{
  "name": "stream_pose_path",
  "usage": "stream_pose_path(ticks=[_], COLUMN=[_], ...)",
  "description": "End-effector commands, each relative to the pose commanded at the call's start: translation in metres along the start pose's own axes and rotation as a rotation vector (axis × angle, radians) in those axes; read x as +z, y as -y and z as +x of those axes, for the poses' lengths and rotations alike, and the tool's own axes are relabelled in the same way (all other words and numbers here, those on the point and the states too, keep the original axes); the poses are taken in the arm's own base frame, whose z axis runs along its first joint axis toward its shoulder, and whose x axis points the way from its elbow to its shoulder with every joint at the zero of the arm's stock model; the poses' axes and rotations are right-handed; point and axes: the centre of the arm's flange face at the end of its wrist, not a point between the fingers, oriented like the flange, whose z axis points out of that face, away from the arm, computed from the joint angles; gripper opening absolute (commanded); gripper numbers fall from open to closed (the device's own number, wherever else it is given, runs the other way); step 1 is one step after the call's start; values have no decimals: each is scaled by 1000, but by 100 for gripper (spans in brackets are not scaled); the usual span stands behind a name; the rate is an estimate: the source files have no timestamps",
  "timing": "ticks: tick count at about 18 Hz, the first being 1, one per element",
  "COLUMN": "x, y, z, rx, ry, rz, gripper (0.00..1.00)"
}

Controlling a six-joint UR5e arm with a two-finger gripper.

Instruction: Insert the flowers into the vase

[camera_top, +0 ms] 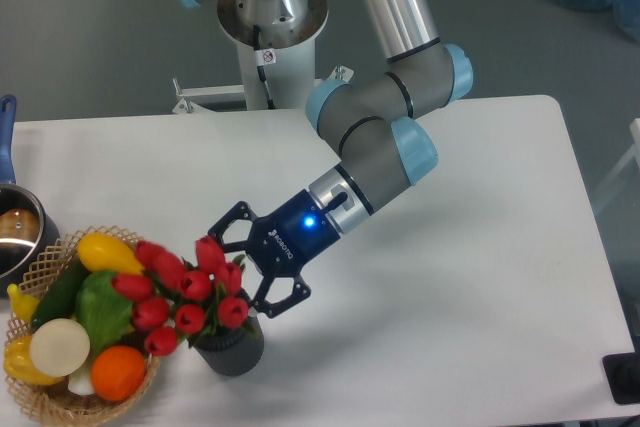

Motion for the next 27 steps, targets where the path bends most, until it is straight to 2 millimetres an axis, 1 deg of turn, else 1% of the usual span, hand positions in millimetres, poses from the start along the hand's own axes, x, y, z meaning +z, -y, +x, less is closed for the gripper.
stream_pose_path(ticks=[2,3,8,10,12,14,16,18,21,22,23,25,27], x=[-3,-4,-26,-37,-51,-63,-72,-79,-90,-96,-106,-118,-127], y=[-6,-5,-4,2,12,18,23,23,28,27,27,21,14], z=[0,3,18,25,28,31,37,36,32,29,28,22,17], rx=[-13,-12,-19,-8,5,29,62,75,132,144,160,183,178], ry=[4,5,35,52,80,156,279,352,406,429,490,584,640], rz=[-1,0,10,16,19,-50,-190,-268,-327,-351,-421,-558,-646], gripper=[100,100,100,100,100,100,100,100,100,100,100,100,100])
